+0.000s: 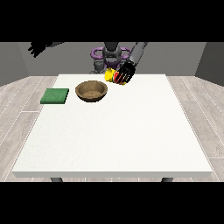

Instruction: Pick the cup and pour the ball into the bowl, then pick the bowl and place it on the pad

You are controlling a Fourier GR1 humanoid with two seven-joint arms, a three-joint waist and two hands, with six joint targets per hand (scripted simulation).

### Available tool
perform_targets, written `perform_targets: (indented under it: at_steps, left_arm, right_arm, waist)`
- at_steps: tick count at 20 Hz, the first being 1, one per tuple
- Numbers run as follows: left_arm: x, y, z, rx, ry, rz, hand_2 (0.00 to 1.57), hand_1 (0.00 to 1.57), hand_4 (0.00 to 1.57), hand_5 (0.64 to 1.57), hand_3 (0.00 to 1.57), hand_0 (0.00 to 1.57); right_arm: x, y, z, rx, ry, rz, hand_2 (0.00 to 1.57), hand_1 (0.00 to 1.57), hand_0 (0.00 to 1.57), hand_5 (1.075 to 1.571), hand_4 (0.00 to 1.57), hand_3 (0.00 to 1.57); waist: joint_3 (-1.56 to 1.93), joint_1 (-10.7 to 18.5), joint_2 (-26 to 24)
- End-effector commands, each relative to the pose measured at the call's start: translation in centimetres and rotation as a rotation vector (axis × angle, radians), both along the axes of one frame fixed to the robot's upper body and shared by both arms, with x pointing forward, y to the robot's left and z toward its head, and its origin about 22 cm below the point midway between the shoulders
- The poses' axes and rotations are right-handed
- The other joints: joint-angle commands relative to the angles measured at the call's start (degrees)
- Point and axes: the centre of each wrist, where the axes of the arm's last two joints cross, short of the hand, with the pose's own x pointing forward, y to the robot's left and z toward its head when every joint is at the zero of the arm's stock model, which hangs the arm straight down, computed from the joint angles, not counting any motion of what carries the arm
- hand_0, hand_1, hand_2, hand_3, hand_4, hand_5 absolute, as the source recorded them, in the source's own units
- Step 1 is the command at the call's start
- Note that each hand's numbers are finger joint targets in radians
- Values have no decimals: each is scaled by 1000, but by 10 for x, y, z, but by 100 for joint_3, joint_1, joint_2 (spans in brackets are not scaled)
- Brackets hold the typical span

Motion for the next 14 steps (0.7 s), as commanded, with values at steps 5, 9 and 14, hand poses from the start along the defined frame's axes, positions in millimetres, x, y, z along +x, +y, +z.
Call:
perform_targets:
  at_steps: [5, 9, 14]
  left_arm:
    - [21, -69, 42, 322, -19, 9, 1571, 1359, 1466, 1531, 1571, 1359]
    - [22, -74, 41, 500, -4, 37, 1571, 1327, 1407, 1554, 1571, 1327]
    - [34, -98, 73, 773, -113, 57, 1571, 1470, 1099, 1570, 1571, 1470]
  right_arm:
    - [4, -15, -12, 39, 36, 5, 0, 0, 0, 1556, 675, 0]
    - [15, 3, -8, 41, 41, 44, 0, 0, 0, 1559, 699, 154]
    - [10, 3, -27, 20, 47, 11, 0, 0, 0, 1556, 698, 248]
  waist:
    - [-14, -47, -70]
    - [-21, -250, -176]
    - [-15, -42, -193]
